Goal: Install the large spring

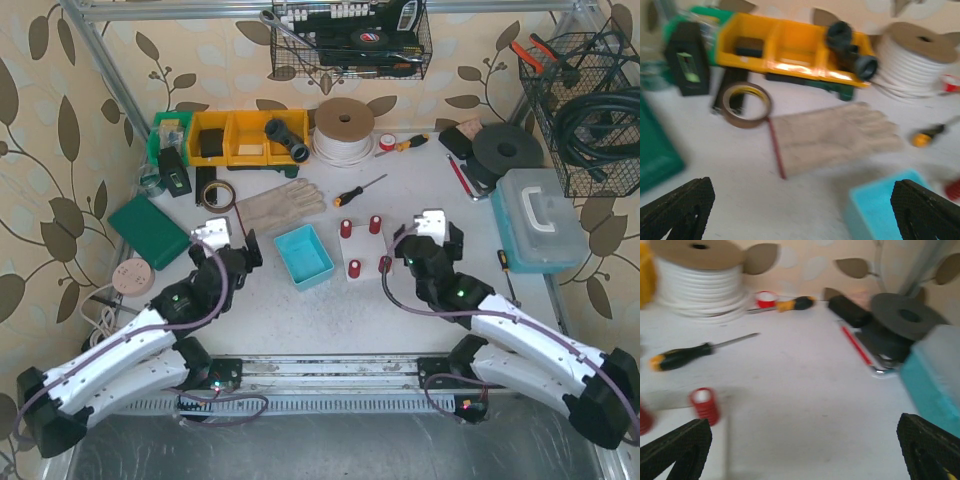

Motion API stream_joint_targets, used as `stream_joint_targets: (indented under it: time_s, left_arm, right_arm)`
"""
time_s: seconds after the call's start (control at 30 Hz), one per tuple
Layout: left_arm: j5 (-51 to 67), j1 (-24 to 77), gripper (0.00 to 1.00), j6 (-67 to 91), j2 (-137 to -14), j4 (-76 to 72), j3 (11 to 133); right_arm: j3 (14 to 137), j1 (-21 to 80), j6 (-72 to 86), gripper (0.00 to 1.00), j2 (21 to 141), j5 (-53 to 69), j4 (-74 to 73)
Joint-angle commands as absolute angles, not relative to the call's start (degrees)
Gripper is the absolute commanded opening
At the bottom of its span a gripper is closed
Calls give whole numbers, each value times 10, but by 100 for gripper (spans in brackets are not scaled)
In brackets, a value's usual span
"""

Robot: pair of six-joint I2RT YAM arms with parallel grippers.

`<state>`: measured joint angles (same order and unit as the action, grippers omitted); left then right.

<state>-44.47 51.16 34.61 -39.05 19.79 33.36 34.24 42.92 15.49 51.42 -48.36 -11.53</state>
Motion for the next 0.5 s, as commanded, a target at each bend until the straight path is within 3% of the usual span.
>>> stream_joint_targets:
  time_s: [0.0, 0.17, 0.33, 0.47]
  left_arm:
    - [-540, 420, 98, 162, -449, 50, 329]
    - [-421, 226, 99, 128, -527, -35, 312]
    - [-421, 185, 98, 15, -613, -190, 273]
    - [-393, 139, 98, 15, -666, -270, 236]
  right_arm:
    - [265, 362, 78, 100, 486, -564, 46]
    - [238, 297, 39, 100, 545, -589, 110]
    - [168, 223, 8, 100, 579, -527, 273]
    - [132, 185, -43, 100, 678, -487, 436]
